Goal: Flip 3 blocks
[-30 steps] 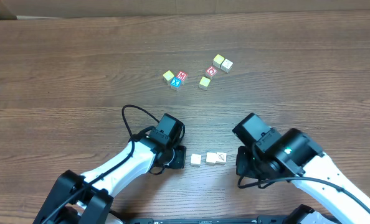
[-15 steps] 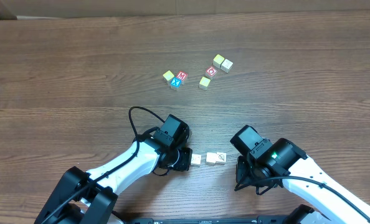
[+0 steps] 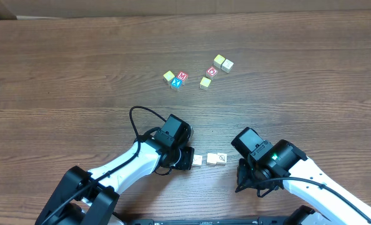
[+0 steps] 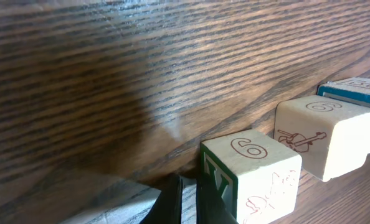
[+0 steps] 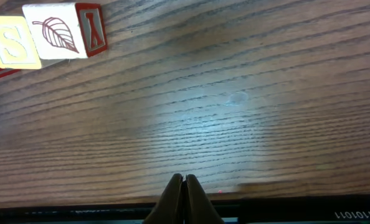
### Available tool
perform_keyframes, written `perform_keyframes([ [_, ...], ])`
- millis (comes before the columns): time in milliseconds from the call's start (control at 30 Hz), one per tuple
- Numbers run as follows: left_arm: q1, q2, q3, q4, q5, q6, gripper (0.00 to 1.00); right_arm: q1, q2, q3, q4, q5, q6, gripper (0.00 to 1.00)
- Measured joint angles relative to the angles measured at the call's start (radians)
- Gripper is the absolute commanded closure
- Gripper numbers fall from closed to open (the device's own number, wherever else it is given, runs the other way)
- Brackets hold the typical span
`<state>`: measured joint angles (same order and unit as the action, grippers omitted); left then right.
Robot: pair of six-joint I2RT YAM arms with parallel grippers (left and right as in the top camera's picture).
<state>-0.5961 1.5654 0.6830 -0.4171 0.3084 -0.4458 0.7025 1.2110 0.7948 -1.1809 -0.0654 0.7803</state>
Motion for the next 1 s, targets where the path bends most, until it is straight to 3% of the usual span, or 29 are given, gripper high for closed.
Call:
perform_keyframes([
  [1000,0.0,0.007,-0.003,0.078,0.008,-0.054,0.96,0.0,0.0,0.0,-0.006,-0.016,-0.001,0.96],
])
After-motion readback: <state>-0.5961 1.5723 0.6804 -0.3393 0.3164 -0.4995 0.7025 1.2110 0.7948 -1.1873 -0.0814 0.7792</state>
